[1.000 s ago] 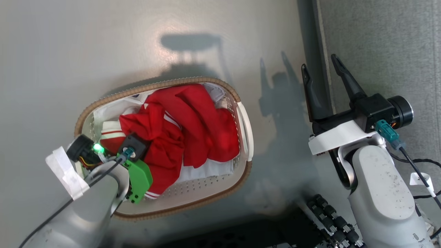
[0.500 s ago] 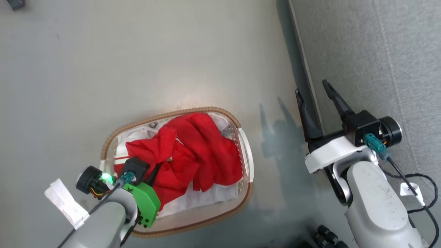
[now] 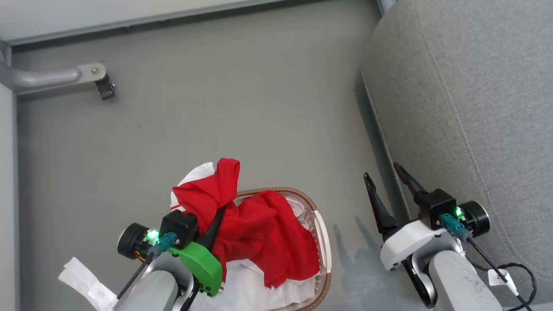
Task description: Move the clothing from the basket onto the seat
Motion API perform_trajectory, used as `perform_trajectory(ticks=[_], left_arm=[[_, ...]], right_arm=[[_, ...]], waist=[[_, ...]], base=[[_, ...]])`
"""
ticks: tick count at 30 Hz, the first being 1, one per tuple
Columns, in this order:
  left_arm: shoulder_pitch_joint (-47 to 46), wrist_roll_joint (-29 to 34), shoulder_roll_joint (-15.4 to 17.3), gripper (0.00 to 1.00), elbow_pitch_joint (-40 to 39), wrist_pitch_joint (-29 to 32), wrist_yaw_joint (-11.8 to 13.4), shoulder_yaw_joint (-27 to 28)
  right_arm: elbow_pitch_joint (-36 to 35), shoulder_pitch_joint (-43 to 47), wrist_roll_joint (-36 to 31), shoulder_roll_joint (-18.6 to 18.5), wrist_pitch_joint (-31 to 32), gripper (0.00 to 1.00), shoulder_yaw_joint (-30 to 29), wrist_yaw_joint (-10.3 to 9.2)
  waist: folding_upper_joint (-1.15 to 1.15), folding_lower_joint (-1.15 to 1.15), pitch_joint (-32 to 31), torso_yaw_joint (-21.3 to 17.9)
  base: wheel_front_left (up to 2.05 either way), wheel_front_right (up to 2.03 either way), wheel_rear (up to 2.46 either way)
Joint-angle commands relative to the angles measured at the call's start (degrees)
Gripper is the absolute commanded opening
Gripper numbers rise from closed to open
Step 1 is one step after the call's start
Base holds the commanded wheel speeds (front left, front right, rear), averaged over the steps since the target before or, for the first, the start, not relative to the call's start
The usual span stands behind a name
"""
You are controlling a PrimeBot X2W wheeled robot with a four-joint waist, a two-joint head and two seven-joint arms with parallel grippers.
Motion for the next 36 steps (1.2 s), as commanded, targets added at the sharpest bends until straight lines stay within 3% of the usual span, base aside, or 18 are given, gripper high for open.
perform_trajectory(ticks=[1,16,20,26,31,36], left_arm=[[1.32,0.71,-0.49,0.00,-1.01,-0.04,0.00,0.80],[3.52,5.28,-3.43,0.00,-13.22,-0.04,0.00,8.07],[3.35,5.38,-3.88,0.00,-13.80,-0.04,0.00,8.06],[2.83,5.13,-4.50,0.00,-14.09,-0.04,0.00,6.57],[1.73,4.40,-5.17,0.00,-14.23,-0.04,0.00,3.79],[0.52,3.89,-5.89,0.00,-14.72,-0.03,-0.01,-0.20]], right_arm=[[0.37,1.30,0.24,-0.29,-0.27,1.00,0.11,-0.04],[0.13,6.93,0.90,-0.29,-0.27,1.00,3.70,-0.04],[-2.41,5.30,1.76,-0.24,-0.27,1.00,8.62,-0.04],[-4.18,-1.11,3.01,-0.29,-0.27,1.00,20.75,-0.05],[1.06,-7.81,4.43,-0.37,-0.23,1.00,28.97,-0.05],[7.36,-11.94,6.35,-0.29,-0.20,1.00,32.72,-0.05]], waist=[[0.00,0.00,-6.98,2.50],[0.00,0.00,-15.24,3.62],[0.00,0.00,-15.39,4.16],[0.00,0.00,-14.94,5.54],[0.00,0.00,-14.62,7.80],[0.00,0.00,-14.53,11.04]], base=[[0.00,0.00,0.00],[0.00,0.00,0.00],[0.00,0.00,0.00],[0.00,0.00,0.00],[0.00,0.00,0.00],[0.00,0.00,0.00]])
